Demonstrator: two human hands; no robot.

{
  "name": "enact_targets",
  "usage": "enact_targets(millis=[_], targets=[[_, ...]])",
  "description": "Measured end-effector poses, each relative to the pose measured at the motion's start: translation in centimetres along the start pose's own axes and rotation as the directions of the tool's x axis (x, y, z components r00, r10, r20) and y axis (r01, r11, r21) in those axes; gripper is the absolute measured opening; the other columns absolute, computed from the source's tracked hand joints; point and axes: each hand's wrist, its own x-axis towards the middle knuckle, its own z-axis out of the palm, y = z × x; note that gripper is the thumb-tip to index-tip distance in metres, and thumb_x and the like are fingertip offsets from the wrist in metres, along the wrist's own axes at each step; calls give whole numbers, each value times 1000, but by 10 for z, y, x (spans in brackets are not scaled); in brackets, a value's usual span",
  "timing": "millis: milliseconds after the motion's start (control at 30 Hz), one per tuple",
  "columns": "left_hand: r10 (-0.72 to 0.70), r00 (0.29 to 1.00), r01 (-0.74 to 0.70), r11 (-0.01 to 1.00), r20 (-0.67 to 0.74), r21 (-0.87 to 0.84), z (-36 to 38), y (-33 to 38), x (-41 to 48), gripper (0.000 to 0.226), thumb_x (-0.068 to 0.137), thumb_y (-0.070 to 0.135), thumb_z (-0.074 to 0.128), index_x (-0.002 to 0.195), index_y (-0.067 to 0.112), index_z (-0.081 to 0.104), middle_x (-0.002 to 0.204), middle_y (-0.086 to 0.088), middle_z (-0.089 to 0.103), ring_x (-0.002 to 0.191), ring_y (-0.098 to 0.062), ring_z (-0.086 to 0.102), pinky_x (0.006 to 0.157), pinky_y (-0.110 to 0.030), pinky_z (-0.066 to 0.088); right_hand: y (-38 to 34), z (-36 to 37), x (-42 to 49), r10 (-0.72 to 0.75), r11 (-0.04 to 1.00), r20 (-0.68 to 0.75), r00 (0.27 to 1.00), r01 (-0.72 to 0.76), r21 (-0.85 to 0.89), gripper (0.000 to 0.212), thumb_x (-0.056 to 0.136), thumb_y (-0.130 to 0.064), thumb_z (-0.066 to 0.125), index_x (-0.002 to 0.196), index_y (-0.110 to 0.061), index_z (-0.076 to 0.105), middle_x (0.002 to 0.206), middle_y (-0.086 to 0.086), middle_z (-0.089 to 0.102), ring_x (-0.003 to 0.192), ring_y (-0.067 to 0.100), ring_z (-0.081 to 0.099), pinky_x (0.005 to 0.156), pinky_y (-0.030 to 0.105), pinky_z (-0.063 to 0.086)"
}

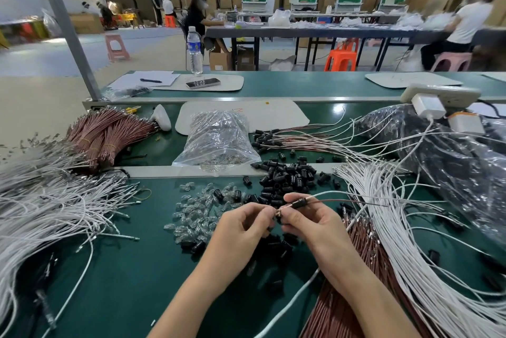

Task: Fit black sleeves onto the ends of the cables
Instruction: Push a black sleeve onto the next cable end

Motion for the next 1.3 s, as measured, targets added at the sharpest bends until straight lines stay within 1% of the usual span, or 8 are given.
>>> enact_targets(millis=[133, 367, 567, 667, 767, 933, 1133, 1300], targets=[[-16, 1000, 16, 1000, 15, -7, -2, 1, 0, 20, 102, 25, 58, 93, 22, 76, 83, 5, 75, 73, -1, 66, 71, -12, 49, 0, 0, -1, -1, 1000, 1, 1000, 1, -15, 25, 76, -30, 80, 101, -30, 78, 95, 5, 77, 90, 15, 73, 78, 23, 58], [-33, 999, 34, 999, 21, -19, -3, 0, 1, 16, 100, 23, 62, 92, 20, 76, 84, 2, 76, 73, -4, 67, 73, -15, 52, -3, -1, -3, -3, 997, 26, 1000, 5, -79, 25, 80, -27, 78, 104, -33, 77, 92, 4, 77, 85, 13, 72, 76, 22, 57], [-64, 997, 65, 998, 35, -23, -6, 0, 1, 13, 99, 24, 64, 95, 20, 75, 86, 2, 76, 81, -15, 71, 78, -22, 56, -4, 1, -4, -19, 990, 11, 1000, 21, -139, 25, 88, -12, 75, 100, -34, 78, 87, 2, 76, 80, 10, 71, 73, 21, 57], [-70, 997, 71, 997, 43, -13, -6, 0, 1, 11, 98, 24, 64, 94, 21, 75, 85, 1, 76, 77, -8, 69, 78, -21, 55, -3, 2, -4, -25, 988, 7, 1000, 26, -152, 22, 88, -10, 75, 99, -28, 78, 86, 1, 77, 78, 10, 71, 72, 20, 57], [-70, 996, 71, 997, 46, -17, -6, 1, 1, 11, 98, 24, 64, 93, 21, 74, 84, 1, 76, 75, -6, 67, 77, -22, 54, -4, 3, -5, -35, 987, 6, 999, 36, -157, 21, 85, -14, 77, 99, -29, 78, 87, 3, 77, 79, 11, 72, 72, 21, 57], [-65, 996, 65, 998, 55, 7, -6, 0, 0, 13, 98, 28, 65, 89, 22, 73, 79, 4, 74, 72, -2, 64, 71, -17, 50, -4, 4, -5, -45, 986, 14, 999, 47, -160, 22, 84, -17, 77, 99, -33, 77, 89, 2, 77, 82, 11, 73, 75, 21, 58], [-49, 998, 47, 998, 41, 39, -4, -2, -1, 15, 97, 30, 65, 86, 22, 71, 79, -2, 73, 71, -5, 62, 74, -31, 53, -5, 4, -6, -51, 982, 22, 998, 54, -183, 22, 79, -26, 77, 98, -36, 77, 87, 0, 77, 80, 10, 73, 74, 19, 57], [8, 1000, -9, 997, 7, 75, 1, -5, -2, 13, 97, 30, 64, 87, 25, 70, 76, 3, 72, 66, -3, 59, 68, -29, 51, -6, 3, -6, -51, 983, 30, 998, 55, -176, 23, 77, -30, 77, 99, -38, 77, 87, -1, 77, 79, 8, 72, 74, 17, 56]])
